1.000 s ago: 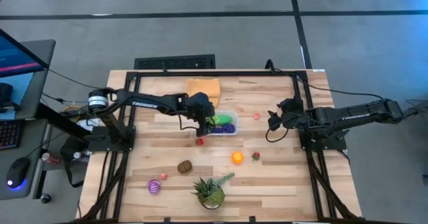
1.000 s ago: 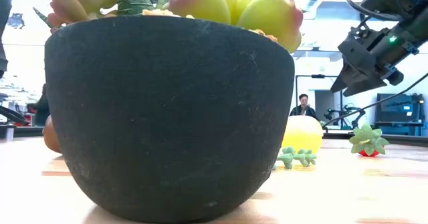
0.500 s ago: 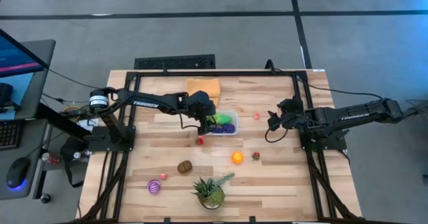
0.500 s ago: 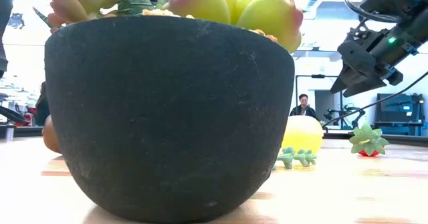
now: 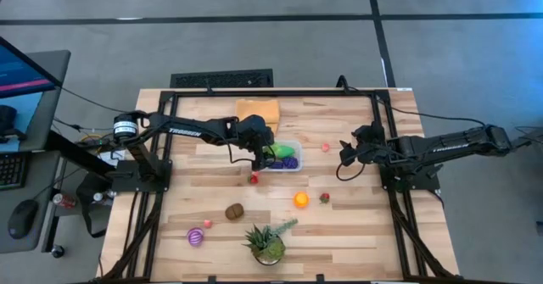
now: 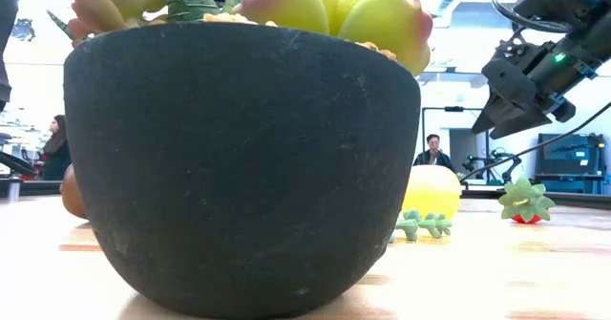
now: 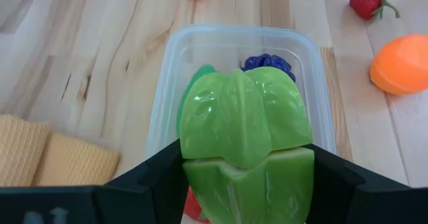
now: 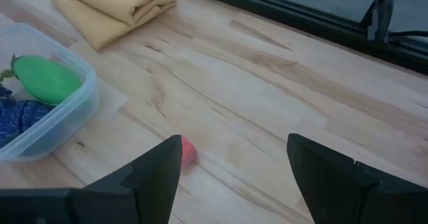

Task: Pick and placing Produce into tupperware
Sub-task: Put the green star fruit into the transparent container

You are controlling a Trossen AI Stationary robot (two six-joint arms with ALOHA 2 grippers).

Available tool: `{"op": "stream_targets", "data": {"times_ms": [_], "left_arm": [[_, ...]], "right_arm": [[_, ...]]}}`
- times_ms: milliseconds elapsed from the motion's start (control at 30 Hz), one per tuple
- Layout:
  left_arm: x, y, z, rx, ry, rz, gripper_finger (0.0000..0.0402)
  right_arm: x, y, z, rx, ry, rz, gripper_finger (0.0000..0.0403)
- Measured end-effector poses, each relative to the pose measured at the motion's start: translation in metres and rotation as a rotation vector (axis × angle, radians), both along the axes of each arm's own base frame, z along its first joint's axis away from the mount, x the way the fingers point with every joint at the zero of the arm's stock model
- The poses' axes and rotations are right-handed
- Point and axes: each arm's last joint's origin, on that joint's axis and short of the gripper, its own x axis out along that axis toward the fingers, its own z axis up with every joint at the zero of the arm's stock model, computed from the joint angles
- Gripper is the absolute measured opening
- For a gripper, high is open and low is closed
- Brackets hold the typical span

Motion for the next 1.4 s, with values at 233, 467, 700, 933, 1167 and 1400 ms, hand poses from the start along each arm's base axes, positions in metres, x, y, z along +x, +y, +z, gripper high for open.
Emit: {"op": "stream_targets", "data": {"times_ms": [233, 467, 700, 933, 1167, 1400], "left_arm": [[0.001, 0.000, -0.006, -0.008, 0.023, 0.003, 0.0215], [0.006, 0.001, -0.025, -0.017, 0.065, 0.003, 0.0215], [0.006, 0.001, -0.030, -0.013, 0.078, 0.000, 0.0215], [0.006, 0.002, -0.030, -0.009, 0.082, 0.004, 0.0215], [0.006, 0.002, -0.030, -0.008, 0.078, 0.000, 0.0224], [0.006, 0.002, -0.030, -0.013, 0.076, -0.005, 0.0274]], "right_arm": [[0.000, 0.000, 0.000, 0.000, 0.000, 0.000, 0.0265], [0.000, 0.000, -0.001, -0.001, 0.004, -0.002, 0.0265], [0.002, 0.000, -0.002, -0.001, 0.019, -0.002, 0.0265], [0.002, 0.000, -0.003, -0.002, 0.021, -0.002, 0.0265], [0.002, 0.000, -0.003, -0.002, 0.020, -0.002, 0.0265], [0.002, 0.000, -0.003, -0.002, 0.020, -0.002, 0.0265]]}}
